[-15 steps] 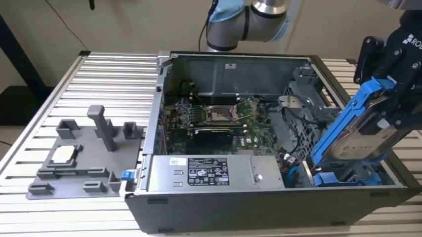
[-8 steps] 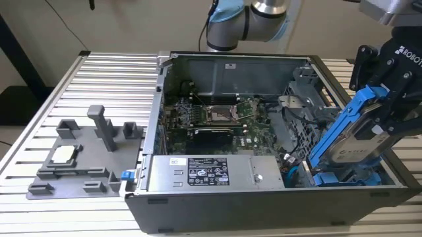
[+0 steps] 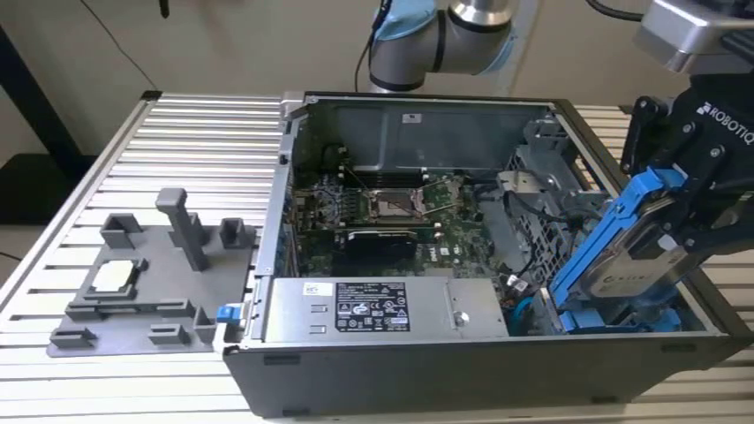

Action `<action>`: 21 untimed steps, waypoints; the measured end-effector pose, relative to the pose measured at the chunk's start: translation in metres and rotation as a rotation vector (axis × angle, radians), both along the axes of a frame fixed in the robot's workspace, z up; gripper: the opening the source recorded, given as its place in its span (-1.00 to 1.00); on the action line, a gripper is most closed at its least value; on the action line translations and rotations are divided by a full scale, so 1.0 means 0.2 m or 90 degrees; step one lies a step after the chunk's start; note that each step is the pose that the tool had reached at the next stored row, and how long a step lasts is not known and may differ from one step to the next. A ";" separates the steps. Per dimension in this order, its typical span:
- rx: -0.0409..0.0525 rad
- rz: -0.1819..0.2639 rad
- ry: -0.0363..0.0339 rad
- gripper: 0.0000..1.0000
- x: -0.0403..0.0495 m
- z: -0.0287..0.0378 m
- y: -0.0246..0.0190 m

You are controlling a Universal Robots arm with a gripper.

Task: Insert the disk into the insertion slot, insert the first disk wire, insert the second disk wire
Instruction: 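Insert the disk into the insertion slot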

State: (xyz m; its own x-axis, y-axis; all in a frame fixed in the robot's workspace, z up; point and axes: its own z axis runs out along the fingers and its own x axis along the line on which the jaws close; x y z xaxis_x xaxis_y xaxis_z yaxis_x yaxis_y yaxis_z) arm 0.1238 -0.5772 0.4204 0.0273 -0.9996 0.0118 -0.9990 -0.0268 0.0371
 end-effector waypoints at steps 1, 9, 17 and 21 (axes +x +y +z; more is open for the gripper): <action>0.0000 0.000 0.0000 -0.35 0.002 -0.007 0.002; -0.0001 0.000 0.0000 -0.35 0.028 -0.043 0.022; 0.0004 0.000 0.0000 -0.35 0.030 -0.112 0.047; 0.0003 0.000 0.0000 -0.35 0.031 -0.149 0.048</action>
